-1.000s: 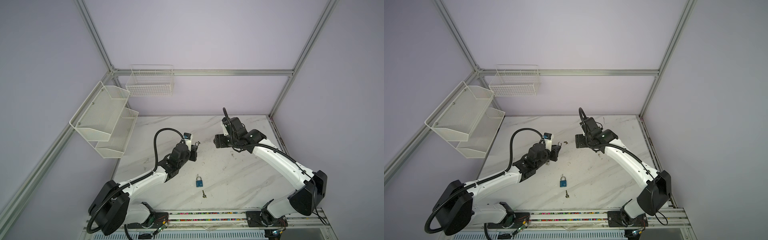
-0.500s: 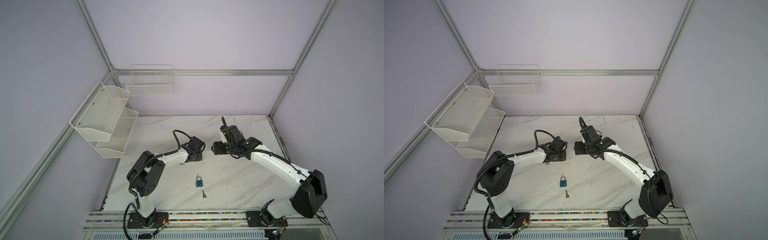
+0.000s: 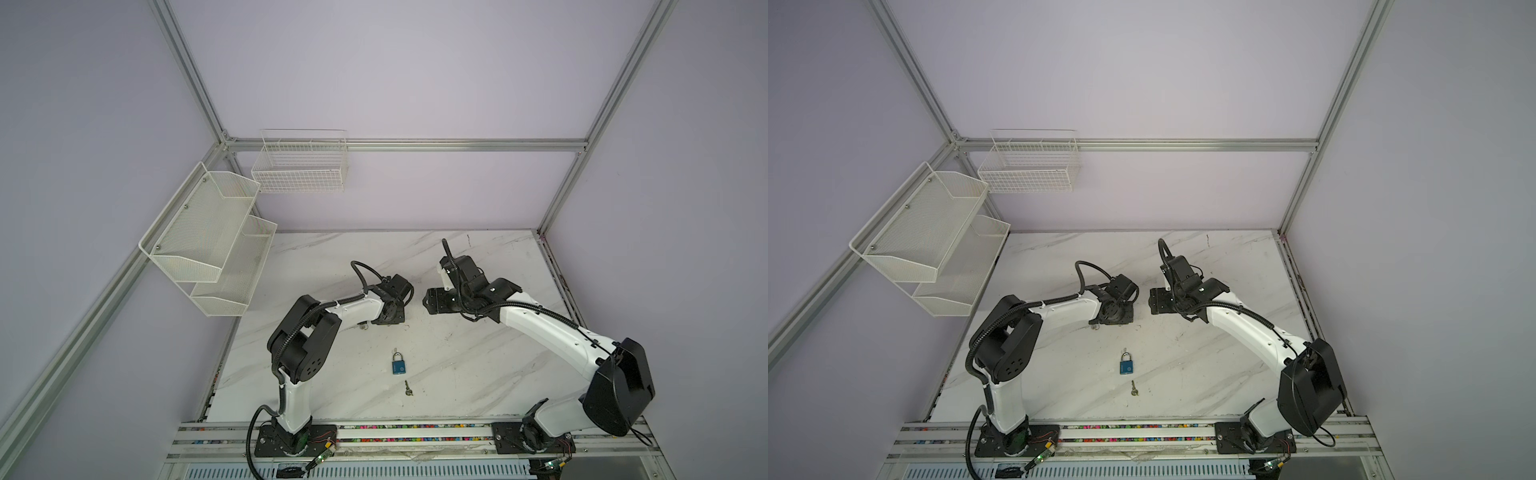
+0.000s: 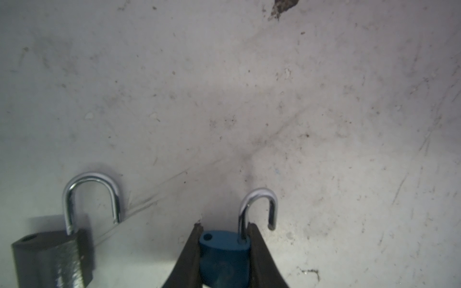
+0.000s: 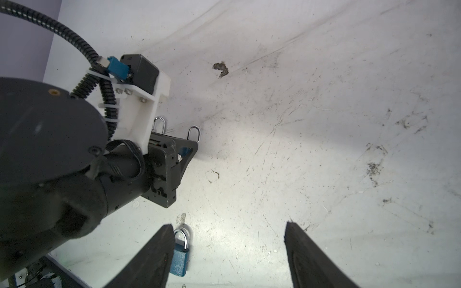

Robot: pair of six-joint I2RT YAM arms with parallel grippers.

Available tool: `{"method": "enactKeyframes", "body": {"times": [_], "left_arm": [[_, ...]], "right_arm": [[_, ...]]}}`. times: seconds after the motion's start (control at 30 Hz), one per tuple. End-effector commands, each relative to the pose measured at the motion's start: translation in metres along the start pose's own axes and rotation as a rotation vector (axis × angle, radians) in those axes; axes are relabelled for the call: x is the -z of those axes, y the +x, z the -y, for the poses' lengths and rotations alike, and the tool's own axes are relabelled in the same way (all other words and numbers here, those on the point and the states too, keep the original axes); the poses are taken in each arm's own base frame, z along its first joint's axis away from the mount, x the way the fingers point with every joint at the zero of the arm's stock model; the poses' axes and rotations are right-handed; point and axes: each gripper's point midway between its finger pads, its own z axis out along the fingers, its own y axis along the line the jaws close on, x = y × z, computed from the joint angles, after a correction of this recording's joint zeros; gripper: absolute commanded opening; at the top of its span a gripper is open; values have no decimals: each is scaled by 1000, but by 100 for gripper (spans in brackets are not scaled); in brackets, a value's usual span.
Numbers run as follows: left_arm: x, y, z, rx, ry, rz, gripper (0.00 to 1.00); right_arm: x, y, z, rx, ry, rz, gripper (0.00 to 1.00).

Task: Unlock with the key

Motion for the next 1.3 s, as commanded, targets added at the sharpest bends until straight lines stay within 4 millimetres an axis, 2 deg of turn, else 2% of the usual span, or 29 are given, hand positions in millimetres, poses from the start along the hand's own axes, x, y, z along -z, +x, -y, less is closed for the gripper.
{"method": "enactKeyframes", "body": {"times": [0.0, 0.47, 0.6, 0.7, 0.83, 0.9, 1.03, 1.07, 1.27], "left_arm": [[13, -26, 15, 35, 24, 61, 9], [17, -24, 15, 50, 35, 52, 36], [29, -28, 16, 65, 62, 70, 41], [50, -35, 19, 89, 112, 109, 43], [86, -39, 20, 123, 207, 169, 44], [101, -34, 14, 134, 244, 194, 45], [129, -23, 0, 148, 307, 243, 46], [143, -22, -2, 153, 342, 268, 47], [158, 1, -26, 195, 385, 294, 47]], "right_arm": [[6, -2, -3, -7, -18, 17, 73], [16, 0, -2, 2, -17, 18, 73], [22, 4, -3, 4, -19, 12, 73], [26, 14, -10, 19, -22, -7, 73], [22, 42, -23, 6, -26, -74, 73], [29, 56, -37, -13, -51, -74, 73], [19, 97, -53, -33, -61, -148, 71], [17, 108, -55, -37, -53, -163, 69], [8, 174, -66, -17, -54, -251, 64]]}}
